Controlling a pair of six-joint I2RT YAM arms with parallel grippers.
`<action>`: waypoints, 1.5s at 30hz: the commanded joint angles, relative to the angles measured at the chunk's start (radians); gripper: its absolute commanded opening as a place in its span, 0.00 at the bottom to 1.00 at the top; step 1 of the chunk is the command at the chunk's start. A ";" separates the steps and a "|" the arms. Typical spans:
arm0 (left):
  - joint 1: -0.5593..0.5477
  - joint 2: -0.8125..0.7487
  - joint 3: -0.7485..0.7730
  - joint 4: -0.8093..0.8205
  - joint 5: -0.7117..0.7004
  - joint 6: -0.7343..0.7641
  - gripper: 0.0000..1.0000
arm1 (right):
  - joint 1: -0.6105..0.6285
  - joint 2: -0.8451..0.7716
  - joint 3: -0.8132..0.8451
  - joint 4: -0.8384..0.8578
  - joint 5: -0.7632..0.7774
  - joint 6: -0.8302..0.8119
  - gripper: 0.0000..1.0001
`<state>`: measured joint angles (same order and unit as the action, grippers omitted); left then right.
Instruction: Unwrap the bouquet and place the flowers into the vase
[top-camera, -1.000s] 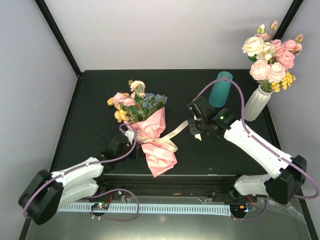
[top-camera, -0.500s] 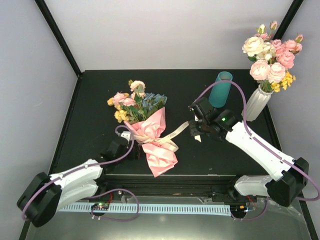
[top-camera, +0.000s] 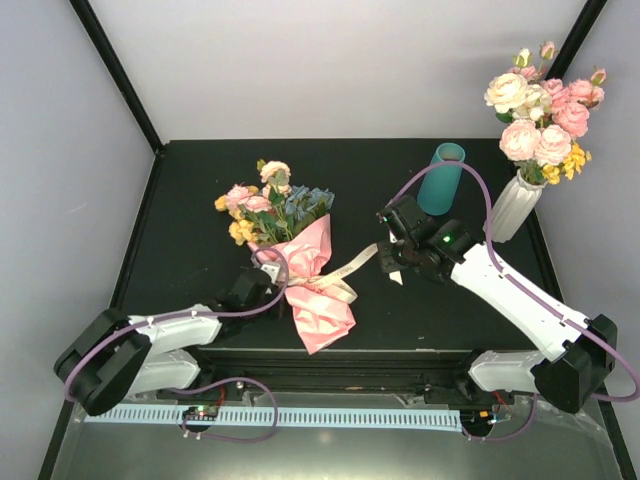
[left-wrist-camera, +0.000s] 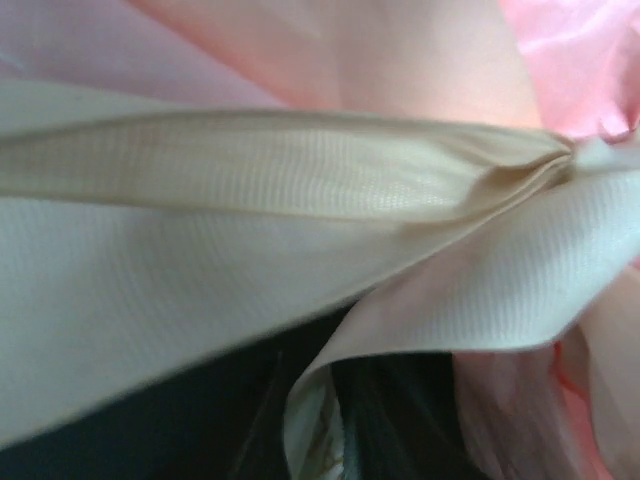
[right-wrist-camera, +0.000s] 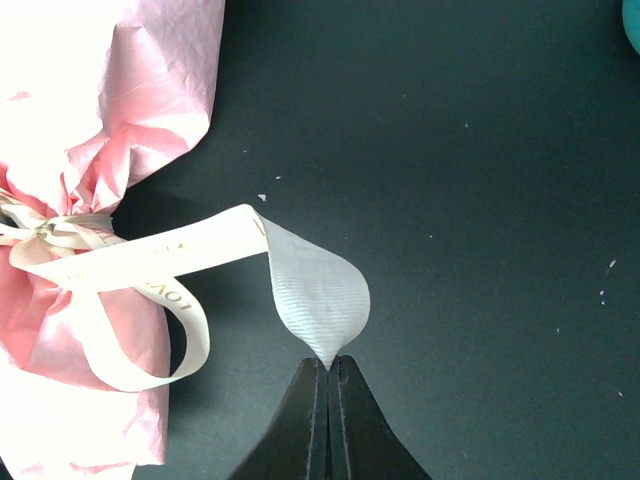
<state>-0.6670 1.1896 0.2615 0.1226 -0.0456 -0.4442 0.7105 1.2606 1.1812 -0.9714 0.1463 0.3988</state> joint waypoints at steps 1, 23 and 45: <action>-0.024 -0.021 0.040 0.012 -0.021 0.023 0.06 | -0.008 -0.005 -0.008 0.008 -0.010 -0.001 0.02; -0.034 -0.620 0.028 -0.443 0.007 -0.116 0.01 | 0.160 0.227 0.084 0.095 -0.420 -0.115 1.00; -0.032 -0.565 0.076 -0.468 0.043 -0.177 0.02 | 0.398 0.488 0.073 0.388 -0.328 -0.088 0.82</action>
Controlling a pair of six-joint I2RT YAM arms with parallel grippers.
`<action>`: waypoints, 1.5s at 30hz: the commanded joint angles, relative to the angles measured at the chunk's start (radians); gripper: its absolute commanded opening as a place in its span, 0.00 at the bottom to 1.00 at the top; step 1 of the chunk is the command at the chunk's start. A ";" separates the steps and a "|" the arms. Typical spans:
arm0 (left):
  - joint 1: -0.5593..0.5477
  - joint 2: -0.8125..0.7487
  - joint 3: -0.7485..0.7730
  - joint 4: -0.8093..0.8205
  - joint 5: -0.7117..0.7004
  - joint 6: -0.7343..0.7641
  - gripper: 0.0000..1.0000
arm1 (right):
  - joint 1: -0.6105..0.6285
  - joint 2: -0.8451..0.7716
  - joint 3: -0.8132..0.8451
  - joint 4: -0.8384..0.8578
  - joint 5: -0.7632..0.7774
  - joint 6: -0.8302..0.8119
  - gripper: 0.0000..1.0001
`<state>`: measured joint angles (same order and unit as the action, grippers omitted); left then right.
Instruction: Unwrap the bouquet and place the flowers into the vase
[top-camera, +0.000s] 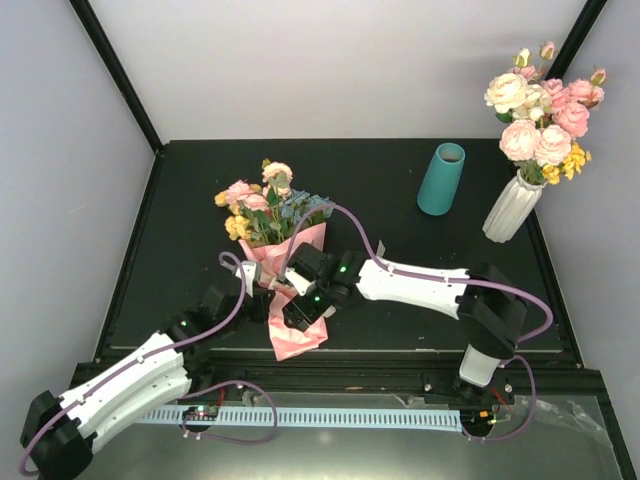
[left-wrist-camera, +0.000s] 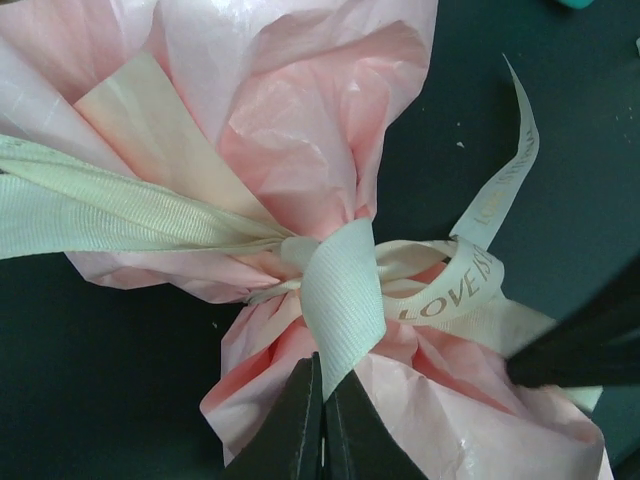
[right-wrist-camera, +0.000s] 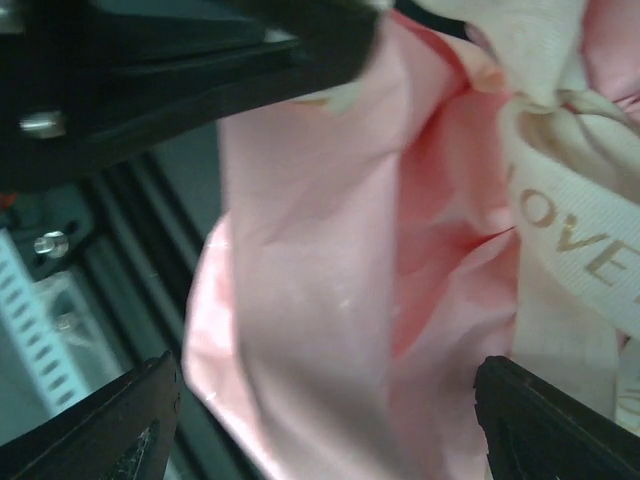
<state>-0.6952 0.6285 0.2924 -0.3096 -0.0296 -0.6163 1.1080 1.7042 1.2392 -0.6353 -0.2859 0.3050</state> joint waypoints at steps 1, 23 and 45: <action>-0.004 -0.005 0.047 -0.041 0.026 -0.003 0.02 | 0.006 0.054 0.021 0.047 0.128 0.003 0.81; 0.026 -0.099 0.242 -0.333 -0.221 0.087 0.02 | -0.184 0.017 -0.049 -0.115 0.362 0.124 0.02; 0.202 -0.059 0.581 -0.557 -0.269 0.190 0.02 | -0.246 -0.011 -0.153 -0.119 0.416 0.161 0.02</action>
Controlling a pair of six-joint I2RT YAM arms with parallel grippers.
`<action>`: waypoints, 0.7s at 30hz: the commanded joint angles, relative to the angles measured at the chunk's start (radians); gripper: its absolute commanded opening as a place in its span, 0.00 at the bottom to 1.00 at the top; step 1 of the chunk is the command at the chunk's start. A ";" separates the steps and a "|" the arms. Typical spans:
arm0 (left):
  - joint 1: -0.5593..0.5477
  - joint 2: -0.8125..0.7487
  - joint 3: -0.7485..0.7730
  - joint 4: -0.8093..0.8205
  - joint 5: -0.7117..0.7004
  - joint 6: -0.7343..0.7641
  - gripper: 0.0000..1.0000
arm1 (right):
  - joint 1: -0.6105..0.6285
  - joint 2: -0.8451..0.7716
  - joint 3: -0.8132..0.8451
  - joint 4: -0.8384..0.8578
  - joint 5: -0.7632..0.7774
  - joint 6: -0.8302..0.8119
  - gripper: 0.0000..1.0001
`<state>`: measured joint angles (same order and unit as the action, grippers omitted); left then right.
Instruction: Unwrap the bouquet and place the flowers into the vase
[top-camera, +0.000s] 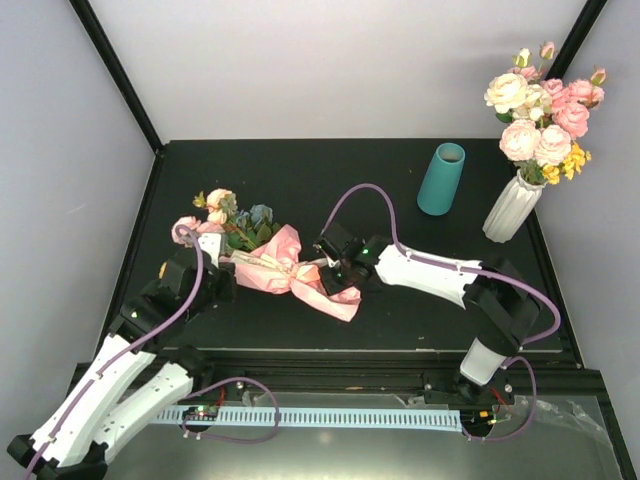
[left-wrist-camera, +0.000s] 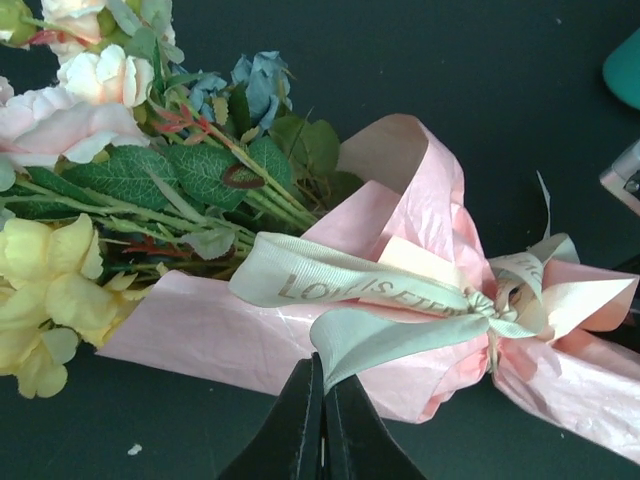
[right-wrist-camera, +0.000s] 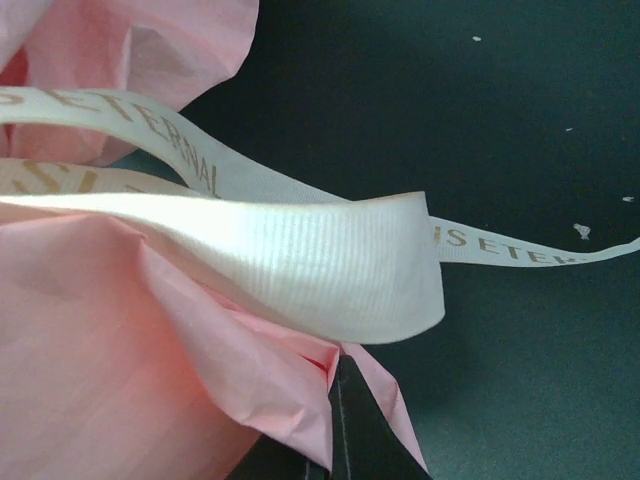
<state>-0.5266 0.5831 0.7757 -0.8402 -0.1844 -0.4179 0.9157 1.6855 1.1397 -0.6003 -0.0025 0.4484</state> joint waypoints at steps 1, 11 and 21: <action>0.036 -0.013 0.104 -0.039 -0.116 -0.024 0.02 | -0.061 0.005 -0.055 -0.156 0.137 0.017 0.01; 0.050 -0.020 0.052 -0.034 0.257 -0.199 0.02 | -0.101 -0.101 -0.060 -0.089 -0.036 -0.069 0.01; 0.049 -0.025 -0.133 0.078 0.424 -0.325 0.13 | -0.087 -0.227 -0.082 -0.179 -0.294 -0.193 0.47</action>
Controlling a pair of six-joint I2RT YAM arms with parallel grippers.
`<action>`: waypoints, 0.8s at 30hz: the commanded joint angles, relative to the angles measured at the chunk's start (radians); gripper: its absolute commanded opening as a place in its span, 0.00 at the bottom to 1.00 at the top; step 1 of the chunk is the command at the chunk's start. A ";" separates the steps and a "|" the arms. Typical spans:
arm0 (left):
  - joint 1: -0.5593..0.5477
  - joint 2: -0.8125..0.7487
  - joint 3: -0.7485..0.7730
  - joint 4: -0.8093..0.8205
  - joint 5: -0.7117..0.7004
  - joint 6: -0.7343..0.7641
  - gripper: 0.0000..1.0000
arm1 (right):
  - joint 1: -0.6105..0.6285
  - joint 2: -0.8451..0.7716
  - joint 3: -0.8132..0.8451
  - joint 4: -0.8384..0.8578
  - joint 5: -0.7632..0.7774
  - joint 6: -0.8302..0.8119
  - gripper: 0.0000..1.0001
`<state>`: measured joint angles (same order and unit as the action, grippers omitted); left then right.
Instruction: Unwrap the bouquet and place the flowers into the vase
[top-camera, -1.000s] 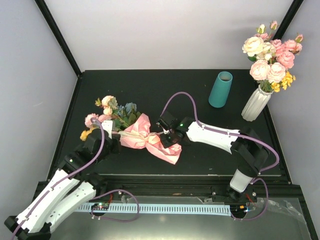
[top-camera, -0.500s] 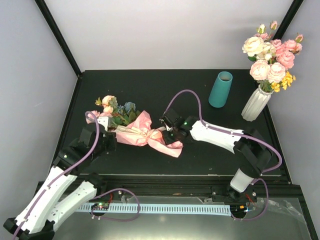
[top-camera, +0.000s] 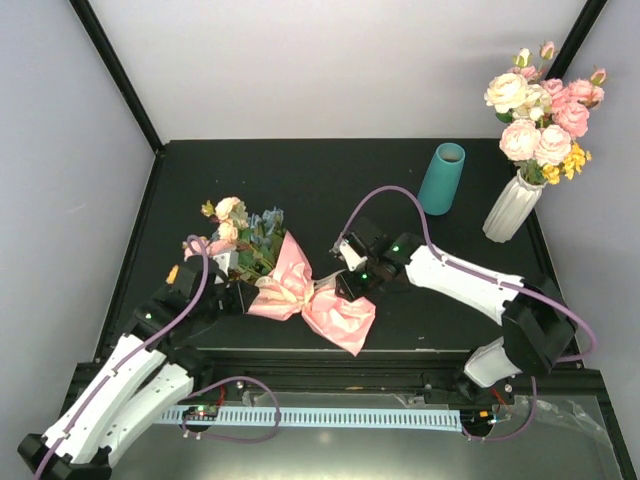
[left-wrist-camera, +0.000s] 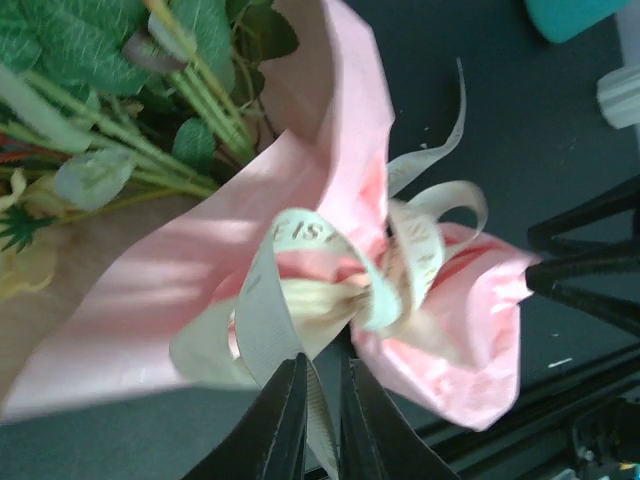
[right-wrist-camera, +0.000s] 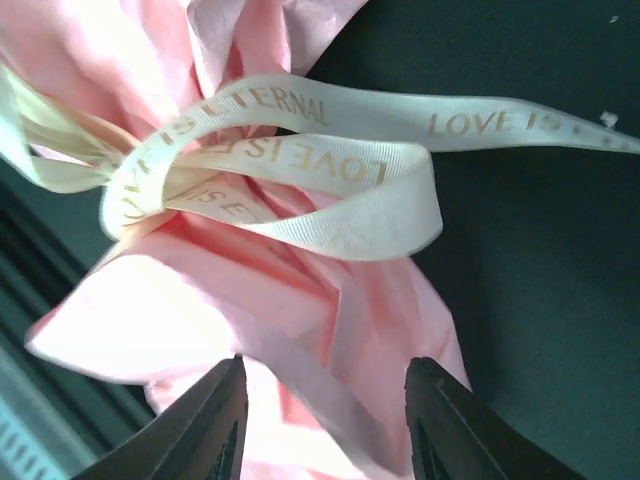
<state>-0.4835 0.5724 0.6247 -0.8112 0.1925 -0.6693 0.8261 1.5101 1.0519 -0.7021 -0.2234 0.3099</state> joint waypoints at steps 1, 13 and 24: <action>0.005 -0.008 0.014 0.045 0.054 -0.082 0.12 | 0.002 -0.063 0.009 -0.096 -0.068 -0.056 0.52; 0.005 0.016 0.165 -0.113 -0.086 -0.039 0.02 | 0.002 -0.078 0.027 -0.130 -0.161 -0.057 0.78; 0.006 0.097 0.407 -0.192 -0.251 0.056 0.02 | 0.005 -0.012 0.043 -0.067 -0.134 -0.001 0.87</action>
<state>-0.4835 0.6422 0.9657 -0.9485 0.0349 -0.6655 0.8280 1.4792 1.0714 -0.8093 -0.3660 0.2901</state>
